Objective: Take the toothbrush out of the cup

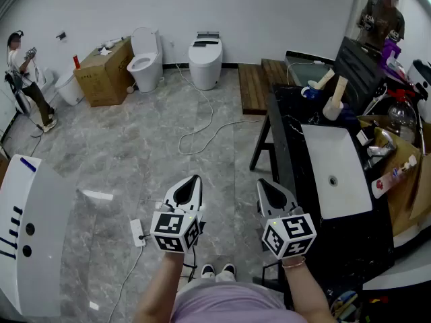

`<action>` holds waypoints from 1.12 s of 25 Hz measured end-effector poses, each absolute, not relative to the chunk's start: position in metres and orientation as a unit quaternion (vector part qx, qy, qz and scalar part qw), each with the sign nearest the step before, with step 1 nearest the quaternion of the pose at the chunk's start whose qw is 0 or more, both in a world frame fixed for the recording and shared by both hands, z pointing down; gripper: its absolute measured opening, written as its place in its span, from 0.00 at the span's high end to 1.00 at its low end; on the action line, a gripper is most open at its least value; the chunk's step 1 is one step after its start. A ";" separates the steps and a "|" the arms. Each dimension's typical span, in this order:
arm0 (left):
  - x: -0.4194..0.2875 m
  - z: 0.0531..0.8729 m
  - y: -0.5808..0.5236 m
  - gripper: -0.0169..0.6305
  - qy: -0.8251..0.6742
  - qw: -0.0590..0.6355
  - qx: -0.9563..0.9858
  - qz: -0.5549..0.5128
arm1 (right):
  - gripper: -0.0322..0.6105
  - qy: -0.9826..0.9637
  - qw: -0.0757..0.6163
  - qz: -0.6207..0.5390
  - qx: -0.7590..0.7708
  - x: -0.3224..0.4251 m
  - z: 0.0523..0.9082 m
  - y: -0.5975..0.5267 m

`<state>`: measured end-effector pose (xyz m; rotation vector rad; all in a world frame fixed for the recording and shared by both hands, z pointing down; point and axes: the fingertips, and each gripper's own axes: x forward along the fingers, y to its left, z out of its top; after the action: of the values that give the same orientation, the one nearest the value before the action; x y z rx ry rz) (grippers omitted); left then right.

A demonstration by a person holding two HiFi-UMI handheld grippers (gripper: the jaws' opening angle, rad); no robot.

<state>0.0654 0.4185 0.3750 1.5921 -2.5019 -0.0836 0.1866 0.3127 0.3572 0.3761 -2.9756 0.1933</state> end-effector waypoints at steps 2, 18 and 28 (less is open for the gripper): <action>0.067 0.375 0.417 0.97 -0.839 0.088 0.536 -0.028 | 0.95 -0.988 0.067 0.070 0.123 0.187 0.356 0.313; 0.058 0.386 0.387 0.97 -0.830 0.099 0.548 -0.024 | 0.70 -0.980 0.058 0.079 0.170 0.189 0.352 0.276; -0.035 0.397 0.287 0.97 -0.782 0.108 0.613 -0.024 | 0.61 -0.956 0.049 0.091 0.275 0.125 0.353 0.188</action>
<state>-0.0354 0.2874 0.3974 1.8041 -2.3005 -0.0698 0.1248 0.1882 0.3528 0.8395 -2.9130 0.2772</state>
